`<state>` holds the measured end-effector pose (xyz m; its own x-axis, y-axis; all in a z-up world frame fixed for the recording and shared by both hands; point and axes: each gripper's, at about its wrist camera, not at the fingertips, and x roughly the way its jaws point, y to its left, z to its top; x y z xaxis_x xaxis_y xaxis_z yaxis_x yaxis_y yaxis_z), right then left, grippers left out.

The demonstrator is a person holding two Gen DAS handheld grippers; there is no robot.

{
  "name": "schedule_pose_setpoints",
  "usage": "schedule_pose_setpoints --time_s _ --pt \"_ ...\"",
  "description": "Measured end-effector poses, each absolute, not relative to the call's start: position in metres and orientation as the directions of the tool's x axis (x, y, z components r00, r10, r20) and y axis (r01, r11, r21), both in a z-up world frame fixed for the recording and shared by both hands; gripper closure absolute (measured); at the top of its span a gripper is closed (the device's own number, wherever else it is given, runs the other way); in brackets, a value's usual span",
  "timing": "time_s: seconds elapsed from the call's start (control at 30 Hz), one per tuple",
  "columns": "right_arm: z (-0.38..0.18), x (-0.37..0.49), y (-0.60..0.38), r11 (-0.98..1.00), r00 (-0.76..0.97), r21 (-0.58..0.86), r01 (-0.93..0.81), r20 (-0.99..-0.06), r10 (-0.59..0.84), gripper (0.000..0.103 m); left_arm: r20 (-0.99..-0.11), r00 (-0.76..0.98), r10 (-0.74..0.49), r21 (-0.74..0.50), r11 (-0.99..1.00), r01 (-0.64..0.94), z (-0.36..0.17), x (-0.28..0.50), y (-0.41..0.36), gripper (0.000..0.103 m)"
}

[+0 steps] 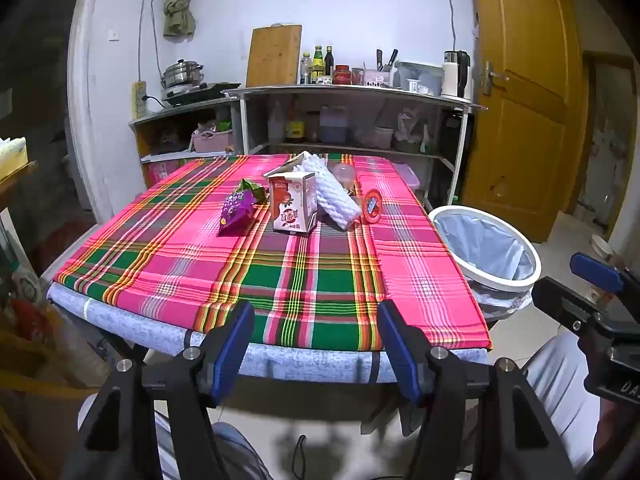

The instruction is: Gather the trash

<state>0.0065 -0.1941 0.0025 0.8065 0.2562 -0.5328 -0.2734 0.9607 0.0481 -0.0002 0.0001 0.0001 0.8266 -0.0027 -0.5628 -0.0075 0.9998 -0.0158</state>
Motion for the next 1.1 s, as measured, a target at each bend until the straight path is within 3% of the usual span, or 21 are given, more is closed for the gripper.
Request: schedule_pose_setpoints --time_s 1.1 --pt "0.002 0.008 -0.193 0.961 0.806 0.045 -0.273 -0.534 0.254 0.016 -0.570 0.821 -0.001 -0.019 1.000 -0.012 -0.001 0.001 0.007 0.040"
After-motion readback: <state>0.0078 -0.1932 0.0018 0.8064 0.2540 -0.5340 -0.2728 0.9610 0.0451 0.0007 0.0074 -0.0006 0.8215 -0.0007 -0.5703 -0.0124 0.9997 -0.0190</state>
